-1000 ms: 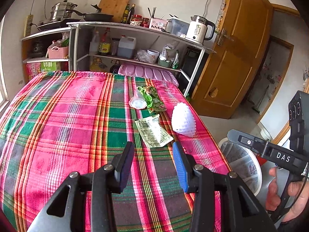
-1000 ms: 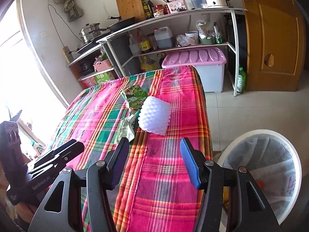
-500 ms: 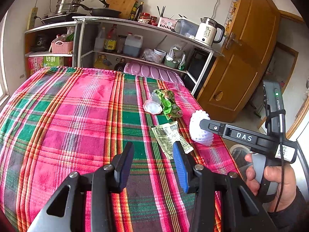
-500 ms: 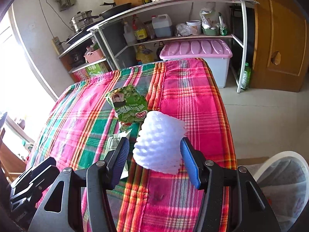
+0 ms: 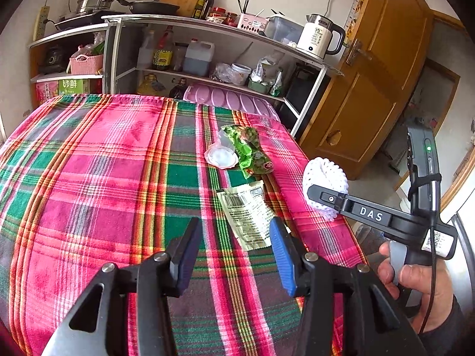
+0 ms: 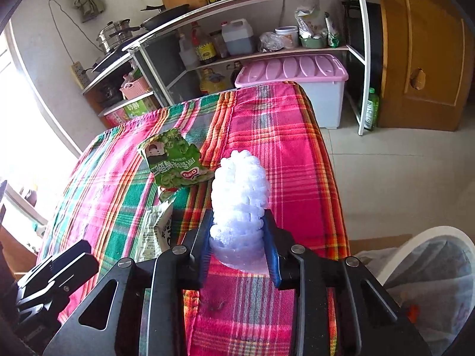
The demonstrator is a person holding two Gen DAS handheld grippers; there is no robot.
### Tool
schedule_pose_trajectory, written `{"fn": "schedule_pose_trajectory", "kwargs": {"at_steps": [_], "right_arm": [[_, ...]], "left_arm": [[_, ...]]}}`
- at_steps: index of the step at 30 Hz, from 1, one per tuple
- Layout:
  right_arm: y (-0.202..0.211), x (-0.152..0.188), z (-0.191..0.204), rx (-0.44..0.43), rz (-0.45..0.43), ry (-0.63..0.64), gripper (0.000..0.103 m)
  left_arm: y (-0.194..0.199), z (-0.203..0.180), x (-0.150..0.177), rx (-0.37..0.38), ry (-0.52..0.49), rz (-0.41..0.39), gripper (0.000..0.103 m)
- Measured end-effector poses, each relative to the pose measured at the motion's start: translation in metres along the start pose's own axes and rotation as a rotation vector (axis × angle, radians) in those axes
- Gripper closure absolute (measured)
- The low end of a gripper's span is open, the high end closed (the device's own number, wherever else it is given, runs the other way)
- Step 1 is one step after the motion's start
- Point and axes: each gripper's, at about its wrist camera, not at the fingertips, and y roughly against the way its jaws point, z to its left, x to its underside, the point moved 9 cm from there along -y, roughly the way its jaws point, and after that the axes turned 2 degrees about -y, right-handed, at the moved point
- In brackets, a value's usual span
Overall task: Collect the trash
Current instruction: 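Grasp the barcode paper wrapper with the left gripper while the right holds the foam sleeve, then carry the paper wrapper and foam sleeve over the bin with both grippers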
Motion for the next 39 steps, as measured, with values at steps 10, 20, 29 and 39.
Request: {"fn": "schedule_pose_trajectory", "kwargs": {"at_steps": [10, 20, 29, 39], "right_arm": [[0.036, 0.013, -0.022, -0.058, -0.029, -0.042, 0.071], [0.049, 0.019, -0.034, -0.084, -0.041, -0.058, 0.071], [0.066, 0.03, -0.039, -0.078, -0.056, -0.064, 0.071], [0.093, 0.051, -0.048, -0.055, -0.07, -0.084, 0.071]], "left_arm": [[-0.044, -0.03, -0.002, -0.067, -0.054, 0.06, 0.047], [-0.069, -0.024, -0.003, -0.177, -0.049, 0.111, 0.047], [-0.057, -0.031, 0.002, -0.159, -0.108, 0.087, 0.093], [-0.017, -0.052, 0.013, -0.053, -0.121, 0.029, 0.098]]}}
